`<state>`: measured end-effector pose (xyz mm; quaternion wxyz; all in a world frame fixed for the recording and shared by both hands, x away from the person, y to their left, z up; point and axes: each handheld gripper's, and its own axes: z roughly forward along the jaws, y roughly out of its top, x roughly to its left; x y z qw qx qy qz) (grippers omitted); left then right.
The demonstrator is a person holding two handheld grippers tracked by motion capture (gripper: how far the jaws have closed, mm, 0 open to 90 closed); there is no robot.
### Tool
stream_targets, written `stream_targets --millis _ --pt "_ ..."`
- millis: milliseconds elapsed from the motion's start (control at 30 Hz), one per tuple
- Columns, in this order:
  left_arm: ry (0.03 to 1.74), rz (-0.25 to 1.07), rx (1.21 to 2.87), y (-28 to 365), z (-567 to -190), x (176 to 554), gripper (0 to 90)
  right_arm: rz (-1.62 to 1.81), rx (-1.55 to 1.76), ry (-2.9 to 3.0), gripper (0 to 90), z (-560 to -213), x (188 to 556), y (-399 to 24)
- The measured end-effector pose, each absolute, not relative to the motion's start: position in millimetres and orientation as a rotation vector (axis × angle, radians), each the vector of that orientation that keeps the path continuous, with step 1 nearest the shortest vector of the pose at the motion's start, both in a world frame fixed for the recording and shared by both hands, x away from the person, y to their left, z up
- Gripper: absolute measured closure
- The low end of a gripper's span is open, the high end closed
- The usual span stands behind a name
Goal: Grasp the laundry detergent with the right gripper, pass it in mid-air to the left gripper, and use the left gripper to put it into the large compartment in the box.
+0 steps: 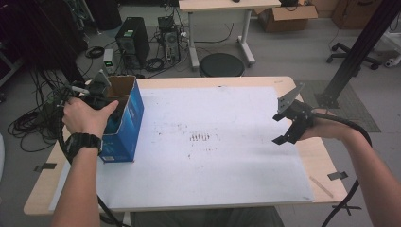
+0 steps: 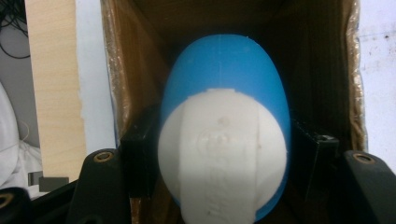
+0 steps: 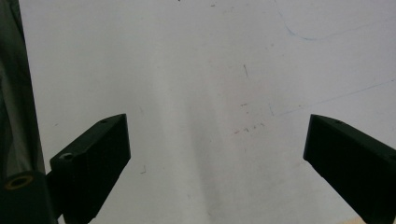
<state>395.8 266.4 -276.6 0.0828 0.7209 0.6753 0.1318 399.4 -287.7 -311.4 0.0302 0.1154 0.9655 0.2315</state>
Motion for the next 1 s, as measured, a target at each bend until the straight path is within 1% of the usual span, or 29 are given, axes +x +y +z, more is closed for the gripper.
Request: stream_targets --millis 500,933,1000 --pt "2.012 0.403 2.129 268.4 -278.7 394.3 38.0 0.712 0.361 2.979 6.9 -311.8 397.1 -289.3" --pt "2.005 0.420 2.160 265.4 -279.0 394.4 37.7 0.700 0.371 2.978 7.0 -311.1 394.9 -292.1" --pt "1.999 0.419 2.174 265.4 -279.5 394.5 36.1 0.696 0.367 2.978 7.0 -311.0 394.6 -292.3"
